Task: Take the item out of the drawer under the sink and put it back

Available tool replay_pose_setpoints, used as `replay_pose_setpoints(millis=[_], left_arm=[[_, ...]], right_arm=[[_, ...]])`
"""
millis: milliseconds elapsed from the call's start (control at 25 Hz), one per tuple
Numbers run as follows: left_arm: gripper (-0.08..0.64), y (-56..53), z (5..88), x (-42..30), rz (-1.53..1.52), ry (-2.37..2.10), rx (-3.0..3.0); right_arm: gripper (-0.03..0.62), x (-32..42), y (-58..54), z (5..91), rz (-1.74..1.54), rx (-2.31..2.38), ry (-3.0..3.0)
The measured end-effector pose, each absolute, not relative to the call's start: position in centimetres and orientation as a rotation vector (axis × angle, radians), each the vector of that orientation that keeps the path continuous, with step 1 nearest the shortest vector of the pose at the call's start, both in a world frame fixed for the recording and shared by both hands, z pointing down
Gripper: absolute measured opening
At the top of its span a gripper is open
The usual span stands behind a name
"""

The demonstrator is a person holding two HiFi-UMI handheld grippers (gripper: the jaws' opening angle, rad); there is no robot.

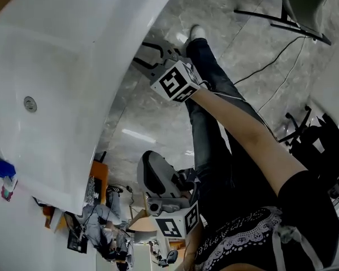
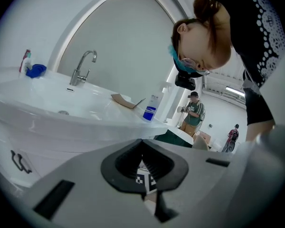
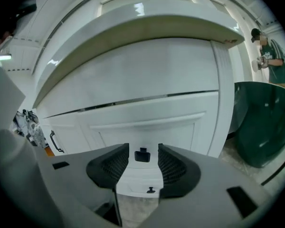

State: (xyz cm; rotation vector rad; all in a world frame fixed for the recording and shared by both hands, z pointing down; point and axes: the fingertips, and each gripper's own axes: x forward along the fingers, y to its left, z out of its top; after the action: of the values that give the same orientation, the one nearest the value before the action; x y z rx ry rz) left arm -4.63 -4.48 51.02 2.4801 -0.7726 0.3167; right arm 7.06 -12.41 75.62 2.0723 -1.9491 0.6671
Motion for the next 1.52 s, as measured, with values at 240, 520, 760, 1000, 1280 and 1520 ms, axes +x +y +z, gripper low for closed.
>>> replay_pose_setpoints(millis=[240,520,760,1000,1280,1520], left_arm=[[0.005,-3.8,52.4,-5.2,0.33,-0.764,2.441],[0.005,-3.6,53.0,-5.8,0.329,-0.766,2.399],[0.005,-3.8,53.1,-6.3,0.319,-0.776,2.389],[0.005,-3.4,53.3,-6.5,0.318,-0.772,2.379],[0.005,-3.2,53.5,-6.9,0.318,-0.777,2.371],[0.005,-2.7,53.8,-7.1,0.324,-0.771,2.368]], right_arm=[[0.181,6.6,-14.2,78.7,0.676,2.055,-1.917],[0.181,6.2,-15.5,79.9,0.697,2.061,-1.896],[0.18,6.2,-15.8,80.2,0.687,2.052,-1.889],[0.15,6.3,-15.8,80.3,0.662,2.023,-1.873],[0.152,6.4,-15.9,80.3,0.674,2.065,-1.869],[0.149,6.4,-15.8,80.3,0.675,2.048,-1.89]])
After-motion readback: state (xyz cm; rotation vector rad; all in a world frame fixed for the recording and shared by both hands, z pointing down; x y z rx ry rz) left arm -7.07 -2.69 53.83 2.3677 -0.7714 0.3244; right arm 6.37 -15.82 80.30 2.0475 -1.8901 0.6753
